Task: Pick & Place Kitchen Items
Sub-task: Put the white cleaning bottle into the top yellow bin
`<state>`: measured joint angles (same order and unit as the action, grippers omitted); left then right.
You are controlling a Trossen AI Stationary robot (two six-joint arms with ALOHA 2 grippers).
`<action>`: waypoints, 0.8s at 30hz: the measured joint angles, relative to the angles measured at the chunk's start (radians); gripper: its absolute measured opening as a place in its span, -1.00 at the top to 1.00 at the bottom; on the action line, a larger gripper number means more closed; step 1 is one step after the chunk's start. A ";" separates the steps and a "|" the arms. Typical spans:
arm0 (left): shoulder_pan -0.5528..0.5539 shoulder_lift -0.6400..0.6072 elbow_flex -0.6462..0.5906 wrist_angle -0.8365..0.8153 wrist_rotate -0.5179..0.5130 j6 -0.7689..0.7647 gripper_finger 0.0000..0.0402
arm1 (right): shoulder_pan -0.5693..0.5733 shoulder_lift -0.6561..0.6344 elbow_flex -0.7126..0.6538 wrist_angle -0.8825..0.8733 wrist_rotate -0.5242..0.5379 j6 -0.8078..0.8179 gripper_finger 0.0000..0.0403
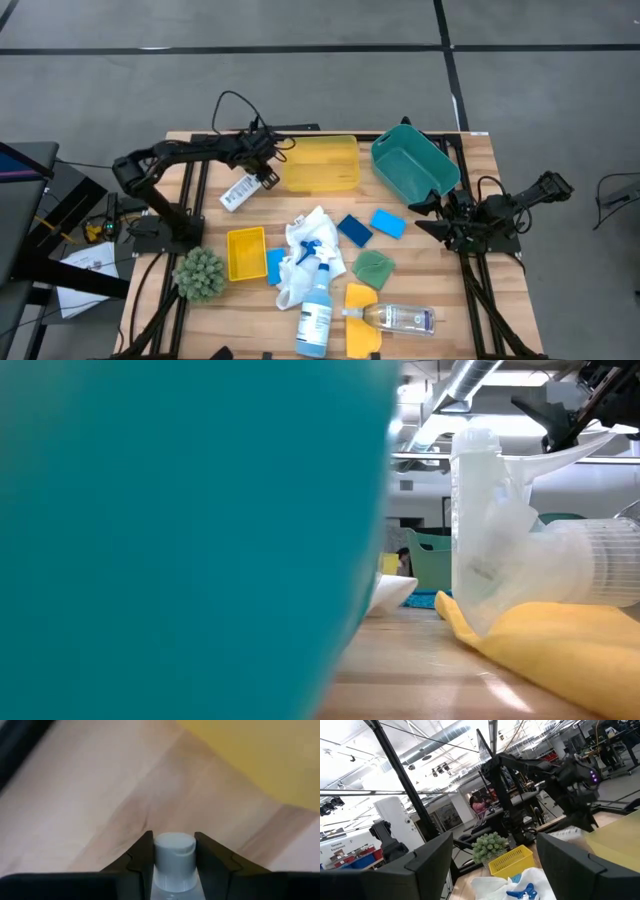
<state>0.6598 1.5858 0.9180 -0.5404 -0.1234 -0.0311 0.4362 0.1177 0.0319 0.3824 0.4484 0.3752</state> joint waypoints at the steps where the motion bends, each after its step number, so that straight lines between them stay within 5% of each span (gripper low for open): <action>1: 0.000 -0.023 0.000 0.000 0.000 0.000 0.47 | 0.000 0.000 0.000 0.000 0.000 0.000 -0.38; 13: 0.000 -0.347 -0.029 0.001 -0.004 -0.028 0.47 | 0.001 0.000 0.000 -0.002 -0.002 0.008 -0.38; 24: -0.005 -0.679 -0.292 0.296 -0.002 -0.048 0.47 | 0.001 0.000 0.000 -0.001 -0.002 0.010 -0.38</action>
<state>0.6552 0.9067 0.6255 -0.2446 -0.1255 -0.0792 0.4374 0.1176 0.0319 0.3811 0.4461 0.3847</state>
